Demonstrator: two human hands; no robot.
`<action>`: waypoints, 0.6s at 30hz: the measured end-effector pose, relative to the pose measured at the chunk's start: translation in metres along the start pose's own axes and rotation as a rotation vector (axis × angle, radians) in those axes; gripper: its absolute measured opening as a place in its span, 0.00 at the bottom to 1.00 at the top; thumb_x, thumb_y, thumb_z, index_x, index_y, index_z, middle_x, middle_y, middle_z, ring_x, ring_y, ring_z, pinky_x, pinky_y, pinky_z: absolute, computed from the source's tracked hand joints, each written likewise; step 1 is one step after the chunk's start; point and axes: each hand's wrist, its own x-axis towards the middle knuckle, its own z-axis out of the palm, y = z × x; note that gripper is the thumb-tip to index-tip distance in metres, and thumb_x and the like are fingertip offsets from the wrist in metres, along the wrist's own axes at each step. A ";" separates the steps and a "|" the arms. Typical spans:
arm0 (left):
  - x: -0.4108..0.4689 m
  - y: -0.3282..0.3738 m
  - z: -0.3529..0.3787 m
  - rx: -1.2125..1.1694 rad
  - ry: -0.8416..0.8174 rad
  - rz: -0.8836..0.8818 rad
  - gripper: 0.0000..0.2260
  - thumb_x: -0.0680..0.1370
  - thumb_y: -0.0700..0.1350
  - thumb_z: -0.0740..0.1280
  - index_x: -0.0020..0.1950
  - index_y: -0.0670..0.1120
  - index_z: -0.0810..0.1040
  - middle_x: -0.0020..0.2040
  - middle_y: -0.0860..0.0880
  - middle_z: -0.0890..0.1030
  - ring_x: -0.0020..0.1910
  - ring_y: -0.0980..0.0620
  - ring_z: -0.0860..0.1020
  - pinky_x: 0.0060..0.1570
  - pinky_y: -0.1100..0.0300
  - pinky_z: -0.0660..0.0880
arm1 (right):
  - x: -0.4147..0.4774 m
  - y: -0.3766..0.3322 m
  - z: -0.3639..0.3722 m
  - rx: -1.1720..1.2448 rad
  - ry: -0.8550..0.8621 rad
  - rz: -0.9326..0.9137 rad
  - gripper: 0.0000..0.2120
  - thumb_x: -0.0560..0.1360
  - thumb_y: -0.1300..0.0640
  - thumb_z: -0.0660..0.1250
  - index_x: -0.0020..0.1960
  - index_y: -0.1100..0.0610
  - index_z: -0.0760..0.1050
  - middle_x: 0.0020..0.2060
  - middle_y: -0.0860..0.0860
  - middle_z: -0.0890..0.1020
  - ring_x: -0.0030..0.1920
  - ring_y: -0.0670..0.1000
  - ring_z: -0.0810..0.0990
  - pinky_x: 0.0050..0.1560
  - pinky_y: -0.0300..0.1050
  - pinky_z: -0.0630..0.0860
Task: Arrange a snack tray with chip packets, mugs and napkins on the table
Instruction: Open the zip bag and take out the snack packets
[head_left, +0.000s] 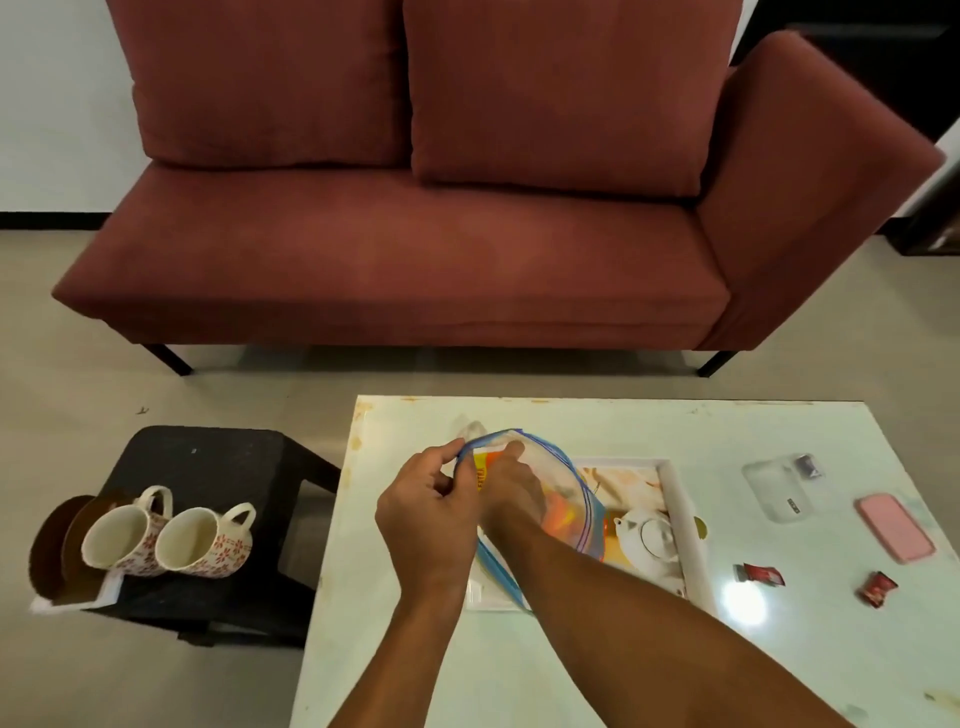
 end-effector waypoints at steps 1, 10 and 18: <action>0.001 -0.002 -0.001 -0.004 0.005 -0.015 0.14 0.74 0.54 0.71 0.55 0.48 0.86 0.42 0.52 0.86 0.34 0.56 0.82 0.31 0.80 0.71 | 0.000 -0.001 0.005 0.020 0.017 0.011 0.43 0.75 0.43 0.72 0.79 0.55 0.51 0.64 0.56 0.78 0.65 0.58 0.78 0.64 0.54 0.74; 0.032 -0.021 -0.024 0.257 0.057 -0.115 0.12 0.79 0.50 0.70 0.58 0.46 0.85 0.47 0.46 0.87 0.36 0.52 0.82 0.29 0.66 0.72 | -0.057 -0.019 -0.030 0.432 0.026 -0.203 0.07 0.78 0.53 0.63 0.54 0.46 0.77 0.39 0.43 0.80 0.36 0.44 0.79 0.24 0.31 0.68; 0.039 -0.006 -0.011 0.254 0.009 -0.073 0.13 0.80 0.52 0.69 0.56 0.46 0.86 0.46 0.47 0.88 0.35 0.54 0.79 0.33 0.70 0.68 | -0.127 -0.010 -0.109 0.389 -0.041 -0.463 0.06 0.81 0.50 0.66 0.55 0.45 0.80 0.35 0.38 0.78 0.32 0.46 0.79 0.24 0.26 0.73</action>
